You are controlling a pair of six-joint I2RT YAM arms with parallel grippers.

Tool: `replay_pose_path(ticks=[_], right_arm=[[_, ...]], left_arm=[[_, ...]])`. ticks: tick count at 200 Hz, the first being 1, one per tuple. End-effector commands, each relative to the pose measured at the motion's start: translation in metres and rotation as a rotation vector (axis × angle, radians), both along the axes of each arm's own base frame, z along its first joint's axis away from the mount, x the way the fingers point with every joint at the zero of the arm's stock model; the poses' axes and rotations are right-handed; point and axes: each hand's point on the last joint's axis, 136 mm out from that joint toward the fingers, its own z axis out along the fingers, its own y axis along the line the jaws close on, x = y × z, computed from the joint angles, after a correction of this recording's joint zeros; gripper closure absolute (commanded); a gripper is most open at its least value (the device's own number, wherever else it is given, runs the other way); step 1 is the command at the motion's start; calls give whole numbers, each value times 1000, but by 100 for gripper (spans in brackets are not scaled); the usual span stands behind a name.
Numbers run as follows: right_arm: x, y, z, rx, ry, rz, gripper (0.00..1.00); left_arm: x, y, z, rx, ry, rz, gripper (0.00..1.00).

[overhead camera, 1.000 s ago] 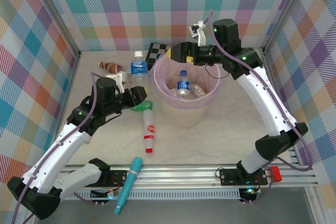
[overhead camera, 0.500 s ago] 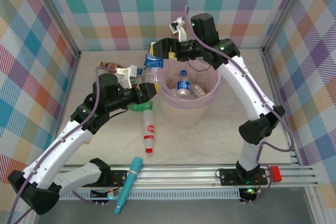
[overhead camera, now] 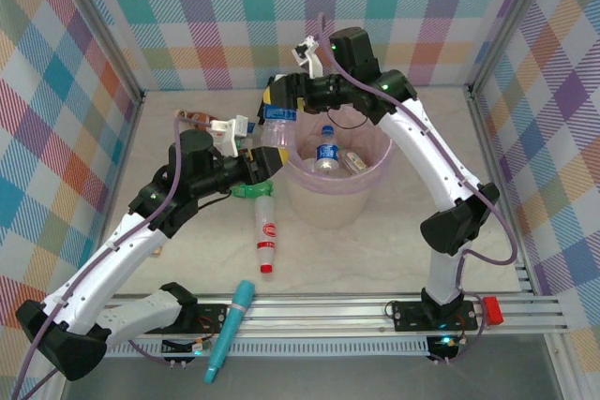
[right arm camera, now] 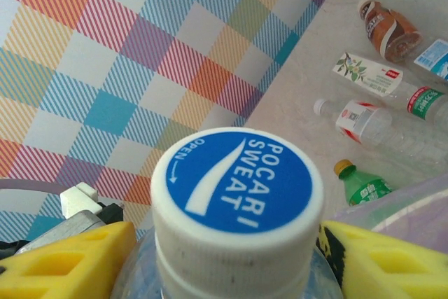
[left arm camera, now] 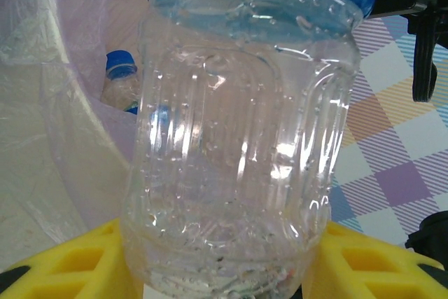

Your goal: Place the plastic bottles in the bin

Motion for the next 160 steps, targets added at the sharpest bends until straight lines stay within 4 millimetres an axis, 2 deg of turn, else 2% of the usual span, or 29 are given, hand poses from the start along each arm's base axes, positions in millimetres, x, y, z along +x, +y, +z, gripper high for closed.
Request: replay_pose_path(ticks=[1, 10, 33, 59, 62, 93, 115, 129, 160], right_arm=[[-5, -2, 13, 20, -41, 2, 39], [-6, -3, 16, 24, -48, 0, 39], [-5, -4, 25, 35, -75, -6, 40], [-3, -13, 39, 39, -124, -26, 41], [-2, -14, 41, 40, -128, -28, 41], [4, -39, 59, 38, -181, -86, 42], [11, -63, 59, -16, -209, -153, 42], [16, -80, 53, -78, -221, -200, 43], [22, -124, 18, -311, -235, -314, 46]], left_arm=[[-2, 1, 26, -37, -80, 5, 46], [-2, 3, 27, -37, -83, 13, 40], [-4, 5, 29, -36, -90, 19, 14], [-7, 11, 25, -28, -79, 38, 2], [-9, 13, 18, -12, -56, 40, 0], [-20, 28, 11, 9, -41, 78, 0], [-22, 44, -4, 69, -1, 140, 0], [-22, 53, -25, 134, 65, 184, 0], [-24, 68, -86, 276, 221, 248, 3]])
